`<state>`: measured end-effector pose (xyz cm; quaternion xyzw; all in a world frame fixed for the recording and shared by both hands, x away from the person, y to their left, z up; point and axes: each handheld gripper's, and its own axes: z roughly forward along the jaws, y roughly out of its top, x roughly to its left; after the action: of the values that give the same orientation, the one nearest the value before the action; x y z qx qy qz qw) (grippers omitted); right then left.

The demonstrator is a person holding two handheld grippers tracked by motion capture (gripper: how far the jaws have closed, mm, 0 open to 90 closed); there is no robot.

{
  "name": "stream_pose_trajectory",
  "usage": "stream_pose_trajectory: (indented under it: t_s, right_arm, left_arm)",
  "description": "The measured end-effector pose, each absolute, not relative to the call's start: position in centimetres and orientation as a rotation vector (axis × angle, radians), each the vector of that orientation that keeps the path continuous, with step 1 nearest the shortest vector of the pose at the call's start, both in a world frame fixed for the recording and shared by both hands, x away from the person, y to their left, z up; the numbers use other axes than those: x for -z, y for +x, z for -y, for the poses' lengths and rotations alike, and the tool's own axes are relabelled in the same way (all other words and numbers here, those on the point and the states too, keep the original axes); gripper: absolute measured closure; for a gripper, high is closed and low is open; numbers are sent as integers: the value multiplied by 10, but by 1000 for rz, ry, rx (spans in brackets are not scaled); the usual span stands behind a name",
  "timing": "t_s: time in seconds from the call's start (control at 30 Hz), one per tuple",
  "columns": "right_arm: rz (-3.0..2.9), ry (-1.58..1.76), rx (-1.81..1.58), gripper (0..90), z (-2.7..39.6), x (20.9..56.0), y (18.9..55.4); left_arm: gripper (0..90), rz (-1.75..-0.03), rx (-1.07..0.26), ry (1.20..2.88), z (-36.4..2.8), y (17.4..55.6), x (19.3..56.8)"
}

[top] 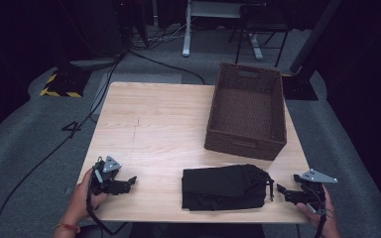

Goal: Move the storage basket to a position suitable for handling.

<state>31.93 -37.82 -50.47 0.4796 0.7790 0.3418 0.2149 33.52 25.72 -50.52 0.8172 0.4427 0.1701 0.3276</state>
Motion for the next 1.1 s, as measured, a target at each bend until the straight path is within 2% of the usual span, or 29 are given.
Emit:
stream_pose_trajectory:
  t_s: [0.03, 0.07, 0.17, 0.6, 0.73, 0.87, 1.1]
  right_arm:
    - [-2161, 1330, -948, 163, 378, 505, 319]
    - [-2161, 1330, -948, 163, 378, 505, 319]
    - [-2161, 1330, -948, 163, 378, 505, 319]
    - [-2220, 1292, -909, 163, 379, 501, 322]
    - [-2235, 1285, -987, 223, 383, 495, 321]
    - [-2174, 1207, -1097, 244, 380, 472, 312]
    - [-2158, 1071, -1153, 246, 348, 439, 301]
  left_arm:
    - [103, -1175, -442, 2144, -257, 338, 506]
    - [48, -1175, -442, 2144, -257, 338, 506]
    - [2, -1191, -428, 2155, -254, 345, 506]
    - [3, -1036, -376, 2221, -227, 343, 506]
    - [3, -997, -361, 2235, -215, 343, 506]
    - [3, -953, -341, 2254, -205, 343, 506]
    - [4, -915, -324, 2266, -197, 341, 506]
